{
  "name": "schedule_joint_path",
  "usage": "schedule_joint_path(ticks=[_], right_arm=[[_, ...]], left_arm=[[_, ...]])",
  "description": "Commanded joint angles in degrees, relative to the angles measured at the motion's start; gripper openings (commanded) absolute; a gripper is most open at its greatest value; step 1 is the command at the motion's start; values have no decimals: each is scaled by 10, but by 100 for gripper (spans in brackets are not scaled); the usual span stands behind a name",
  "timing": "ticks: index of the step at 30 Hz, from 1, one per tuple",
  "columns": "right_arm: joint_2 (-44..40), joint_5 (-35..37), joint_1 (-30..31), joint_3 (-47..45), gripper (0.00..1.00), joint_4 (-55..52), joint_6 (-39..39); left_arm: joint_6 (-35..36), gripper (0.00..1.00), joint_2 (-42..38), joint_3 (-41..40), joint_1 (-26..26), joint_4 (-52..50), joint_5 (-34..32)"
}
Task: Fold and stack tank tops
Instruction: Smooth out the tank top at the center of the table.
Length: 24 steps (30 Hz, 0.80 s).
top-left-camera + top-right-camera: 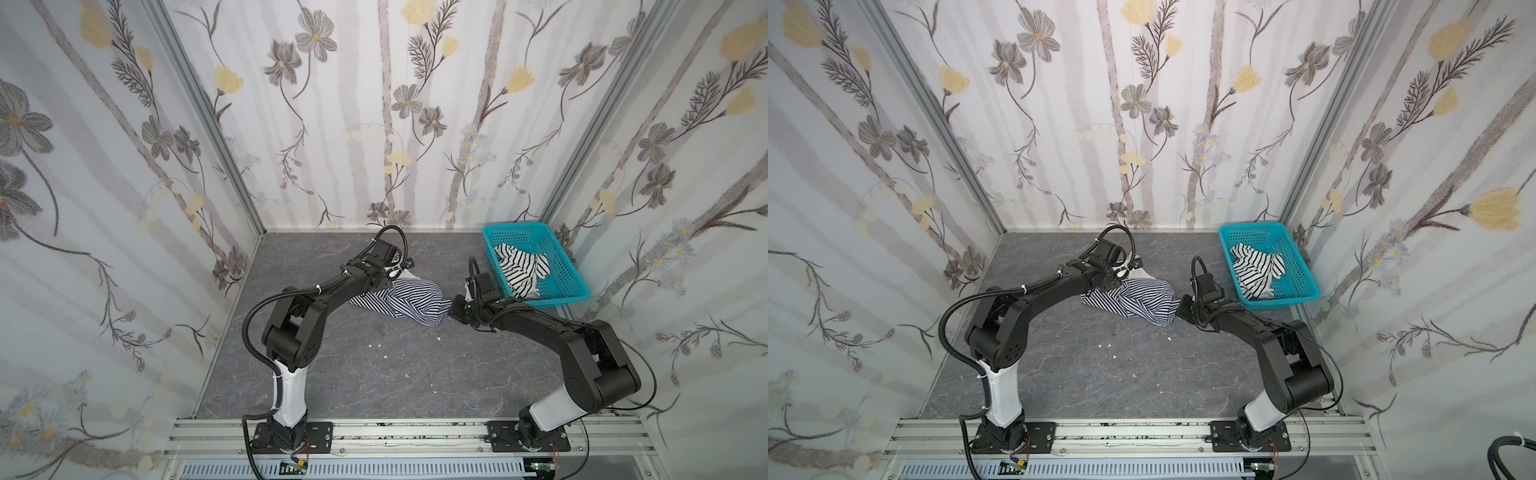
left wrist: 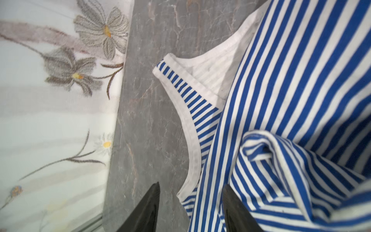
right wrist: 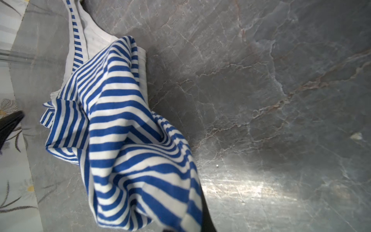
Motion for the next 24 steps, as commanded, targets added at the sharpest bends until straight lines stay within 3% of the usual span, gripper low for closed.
schedule_joint_path(ticks=[1, 8, 24], right_arm=[[11, -7, 1, 5, 0, 29, 9], [17, -12, -2, 24, 2, 23, -1], [-9, -17, -9, 10, 3, 27, 3]], left_arm=[[-31, 52, -29, -54, 0, -1, 29], [-115, 52, -45, -104, 2, 9, 100], [-143, 49, 4, -86, -15, 40, 92]])
